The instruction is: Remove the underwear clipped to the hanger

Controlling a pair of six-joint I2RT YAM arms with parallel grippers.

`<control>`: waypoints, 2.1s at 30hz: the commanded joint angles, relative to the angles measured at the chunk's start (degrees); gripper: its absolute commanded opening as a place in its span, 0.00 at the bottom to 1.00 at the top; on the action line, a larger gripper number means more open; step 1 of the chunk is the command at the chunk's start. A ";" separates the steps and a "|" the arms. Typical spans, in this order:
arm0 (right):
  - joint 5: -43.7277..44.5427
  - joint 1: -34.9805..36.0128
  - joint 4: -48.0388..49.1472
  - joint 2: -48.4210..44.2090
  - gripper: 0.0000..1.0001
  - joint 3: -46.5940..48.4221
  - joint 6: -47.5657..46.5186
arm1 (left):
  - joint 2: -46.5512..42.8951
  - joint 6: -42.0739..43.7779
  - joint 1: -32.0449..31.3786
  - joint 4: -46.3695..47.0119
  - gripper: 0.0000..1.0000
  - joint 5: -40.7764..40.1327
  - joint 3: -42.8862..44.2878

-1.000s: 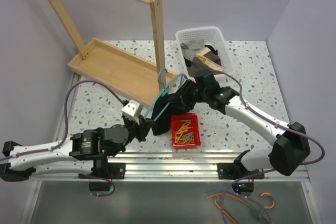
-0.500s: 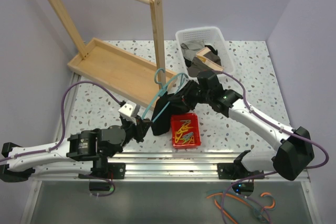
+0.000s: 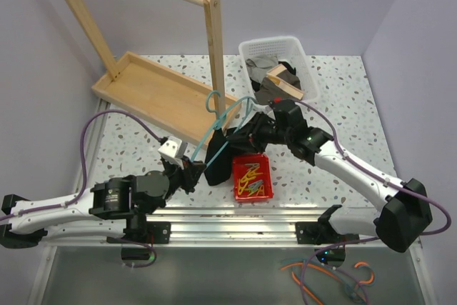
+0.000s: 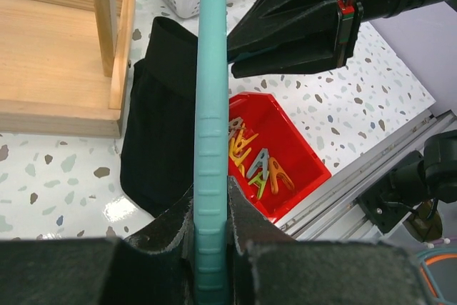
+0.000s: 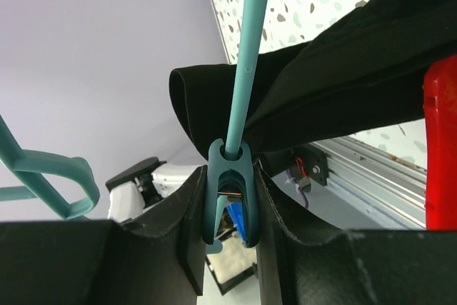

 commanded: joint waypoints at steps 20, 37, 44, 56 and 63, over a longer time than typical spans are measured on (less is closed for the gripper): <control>-2.57 -1.13 3.90 1.71 0.40 -0.39 -3.37 | 1.15 1.19 -0.15 3.35 0.00 -1.49 0.85; 0.33 -1.83 5.57 2.59 0.55 0.32 -1.17 | -0.44 1.01 -0.15 1.77 0.00 -1.66 0.41; 1.47 -2.62 5.39 1.80 0.53 0.85 -0.47 | -1.67 0.48 -0.06 1.07 0.00 -1.57 -0.30; 2.44 -3.24 4.86 1.88 0.52 3.92 -0.12 | -2.20 0.31 -0.15 0.63 0.00 -1.49 -1.09; 2.26 -3.24 1.01 3.02 0.59 6.38 -2.05 | -2.46 0.31 -0.15 0.63 0.00 -1.57 -1.09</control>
